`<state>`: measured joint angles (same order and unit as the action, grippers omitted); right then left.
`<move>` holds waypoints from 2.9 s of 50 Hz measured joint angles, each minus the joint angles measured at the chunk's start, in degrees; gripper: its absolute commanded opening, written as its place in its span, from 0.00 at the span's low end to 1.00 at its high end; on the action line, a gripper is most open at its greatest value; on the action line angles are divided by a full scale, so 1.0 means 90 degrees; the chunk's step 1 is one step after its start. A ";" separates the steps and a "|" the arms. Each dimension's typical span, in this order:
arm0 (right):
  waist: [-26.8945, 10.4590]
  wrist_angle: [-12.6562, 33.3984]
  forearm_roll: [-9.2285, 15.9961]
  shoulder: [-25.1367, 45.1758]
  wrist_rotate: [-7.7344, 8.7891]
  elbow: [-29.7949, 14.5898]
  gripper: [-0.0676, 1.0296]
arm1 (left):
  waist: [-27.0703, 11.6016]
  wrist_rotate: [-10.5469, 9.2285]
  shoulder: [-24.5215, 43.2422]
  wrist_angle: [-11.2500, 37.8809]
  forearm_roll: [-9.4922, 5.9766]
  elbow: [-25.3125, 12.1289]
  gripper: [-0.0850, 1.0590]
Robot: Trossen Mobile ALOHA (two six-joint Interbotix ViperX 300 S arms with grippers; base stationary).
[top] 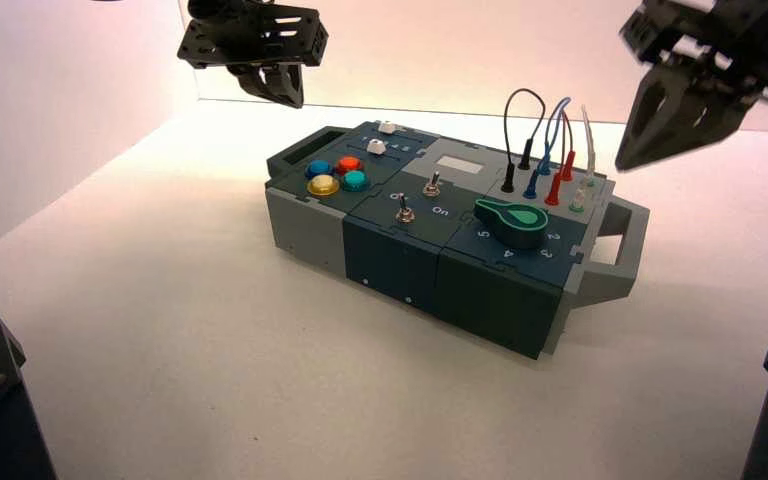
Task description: Move the box away.
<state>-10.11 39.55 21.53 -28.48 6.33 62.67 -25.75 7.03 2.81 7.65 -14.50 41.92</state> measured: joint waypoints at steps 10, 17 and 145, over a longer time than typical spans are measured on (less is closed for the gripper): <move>-0.0010 0.0010 0.0000 0.0127 -0.0010 0.0000 0.04 | 0.0010 -0.0010 0.0010 0.0000 -0.0010 -0.0010 0.05; -0.0010 0.0010 0.0000 0.0176 -0.0010 0.0000 0.04 | 0.0010 -0.0010 0.0059 0.0000 -0.0010 -0.0010 0.05; 0.0049 -0.0312 -0.0645 0.2432 -0.0020 -0.0674 0.04 | -0.0137 -0.0039 0.0967 0.0811 -0.0137 -0.0674 0.05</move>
<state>-9.67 36.74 15.73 -6.59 6.15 56.60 -26.98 6.68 11.51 14.94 -15.73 35.86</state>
